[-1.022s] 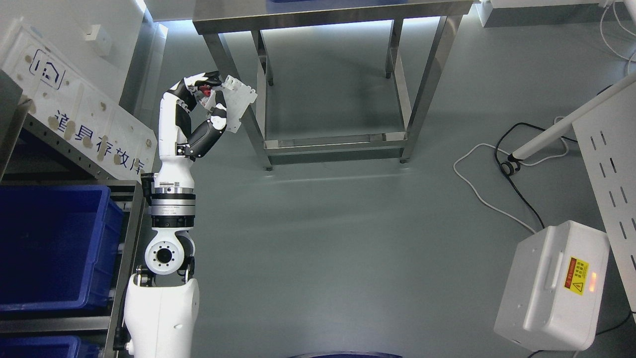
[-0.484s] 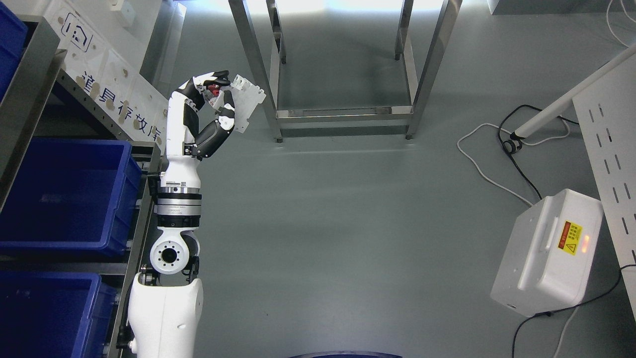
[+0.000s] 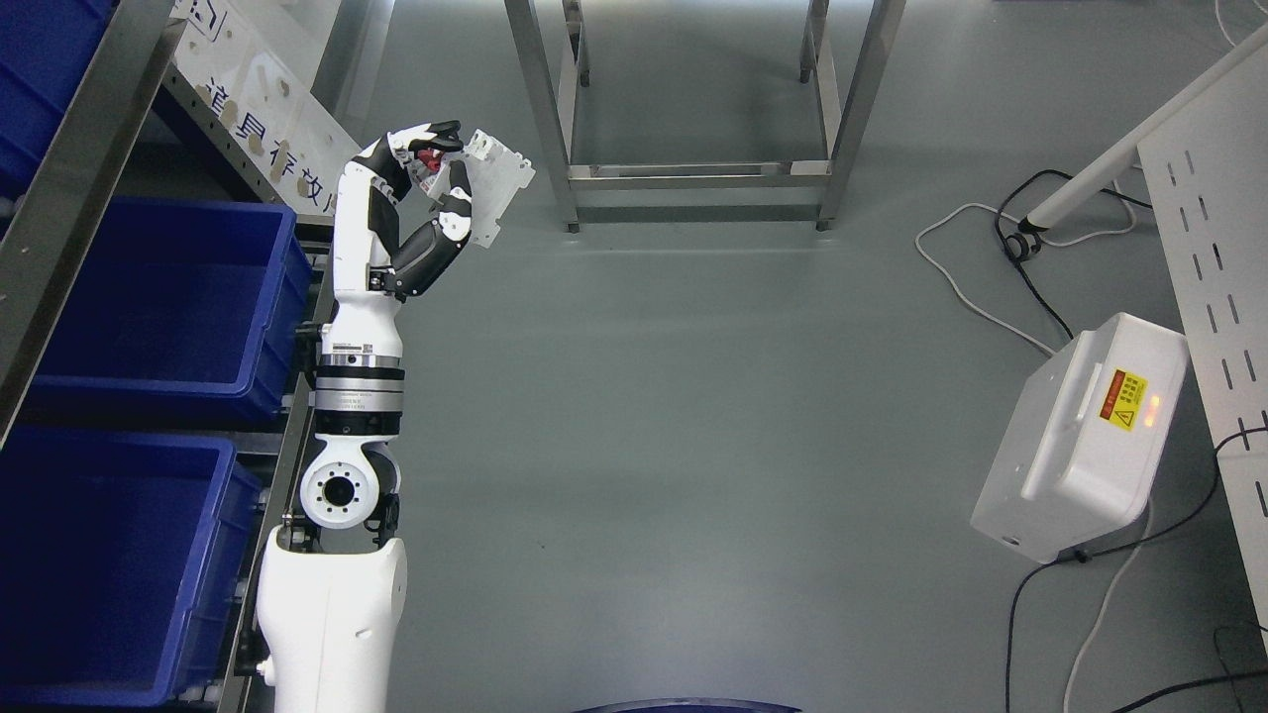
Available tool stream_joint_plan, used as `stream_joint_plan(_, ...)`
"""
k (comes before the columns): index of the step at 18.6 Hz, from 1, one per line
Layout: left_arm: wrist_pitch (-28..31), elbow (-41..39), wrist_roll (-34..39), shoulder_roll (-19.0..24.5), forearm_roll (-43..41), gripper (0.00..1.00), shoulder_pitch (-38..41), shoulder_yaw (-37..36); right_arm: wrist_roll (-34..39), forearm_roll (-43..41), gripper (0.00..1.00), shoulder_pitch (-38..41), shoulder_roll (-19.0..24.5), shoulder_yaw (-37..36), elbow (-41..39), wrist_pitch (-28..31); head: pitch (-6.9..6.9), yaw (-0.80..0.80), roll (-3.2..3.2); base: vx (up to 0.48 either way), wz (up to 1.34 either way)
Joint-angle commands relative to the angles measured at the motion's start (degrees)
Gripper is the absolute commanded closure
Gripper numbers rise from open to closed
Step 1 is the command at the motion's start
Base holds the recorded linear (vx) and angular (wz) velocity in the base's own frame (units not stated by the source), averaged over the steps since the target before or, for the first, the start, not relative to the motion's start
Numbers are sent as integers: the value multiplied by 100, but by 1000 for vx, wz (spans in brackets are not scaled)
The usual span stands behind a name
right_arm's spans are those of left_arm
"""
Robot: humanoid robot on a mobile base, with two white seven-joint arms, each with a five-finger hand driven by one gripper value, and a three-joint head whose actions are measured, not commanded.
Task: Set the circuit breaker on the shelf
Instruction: 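Hold the breaker raised in the left hand while turning toward the bin shelf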
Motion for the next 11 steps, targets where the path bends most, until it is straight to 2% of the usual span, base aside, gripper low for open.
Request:
stream_joint_plan(1, 47, -1, 8, 100, 0, 98, -441, -48, -4, -5, 0, 88, -100, 0, 1, -248, 0, 0, 0, -258, 56)
stream_joint_plan(4, 248, -1, 52, 100, 0, 98, -898, -346, -4, 4, 0, 88, -100, 0, 1, -248, 0, 0, 0, -249, 62)
stream_joint_plan(11, 538, -1, 44, 100, 0, 98, -1575, -303, -4, -5, 0, 88, -100, 0, 1, -248, 0, 0, 0, -226, 353)
